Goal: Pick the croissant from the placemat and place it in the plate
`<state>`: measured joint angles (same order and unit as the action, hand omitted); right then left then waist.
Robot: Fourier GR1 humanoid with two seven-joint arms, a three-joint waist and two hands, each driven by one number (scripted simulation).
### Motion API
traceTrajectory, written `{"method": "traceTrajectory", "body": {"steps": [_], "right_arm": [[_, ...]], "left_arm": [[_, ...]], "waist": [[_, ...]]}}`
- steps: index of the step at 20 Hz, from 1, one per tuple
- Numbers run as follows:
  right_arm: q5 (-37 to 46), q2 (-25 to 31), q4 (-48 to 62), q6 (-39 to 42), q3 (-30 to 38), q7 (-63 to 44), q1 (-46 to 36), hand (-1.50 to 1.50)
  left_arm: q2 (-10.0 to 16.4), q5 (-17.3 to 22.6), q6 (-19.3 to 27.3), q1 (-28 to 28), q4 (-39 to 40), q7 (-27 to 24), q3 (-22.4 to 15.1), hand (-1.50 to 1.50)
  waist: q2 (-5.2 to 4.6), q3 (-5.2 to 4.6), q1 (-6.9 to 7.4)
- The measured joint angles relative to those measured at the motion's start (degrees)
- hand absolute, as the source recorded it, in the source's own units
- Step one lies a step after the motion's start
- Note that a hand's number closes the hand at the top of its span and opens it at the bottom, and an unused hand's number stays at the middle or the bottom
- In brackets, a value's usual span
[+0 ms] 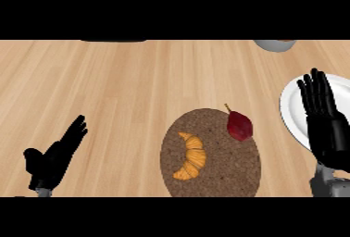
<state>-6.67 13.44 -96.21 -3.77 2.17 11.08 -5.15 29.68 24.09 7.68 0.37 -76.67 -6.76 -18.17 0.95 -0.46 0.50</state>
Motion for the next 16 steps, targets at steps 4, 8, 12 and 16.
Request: {"method": "traceTrajectory", "body": {"steps": [4,8,12,16], "right_arm": [[-0.83,-2.28,-1.02,2.76,-6.03,-5.58,-2.74,1.50],[6.71,2.44,-1.38,5.33,-11.97,-9.57,-6.94,1.50],[23.43,6.93,-2.06,0.37,-17.58,-8.80,-6.44,1.50],[17.90,-3.42,0.75,-4.90,-19.05,-4.60,-0.25,-1.50]], "left_arm": [[-1.34,-1.59,3.70,-0.93,-0.86,2.06,0.57,0.00],[-1.80,-2.79,7.08,-1.93,-0.51,3.97,0.98,0.00],[-3.19,-3.15,9.76,-2.69,-0.48,6.28,0.92,0.00],[-4.81,-4.24,12.43,-3.63,-1.22,8.25,0.08,0.00]], "waist": [[-0.55,0.32,0.16],[-0.10,-0.46,0.68],[-0.18,-0.16,-0.14],[-0.91,0.51,-0.40]]}}
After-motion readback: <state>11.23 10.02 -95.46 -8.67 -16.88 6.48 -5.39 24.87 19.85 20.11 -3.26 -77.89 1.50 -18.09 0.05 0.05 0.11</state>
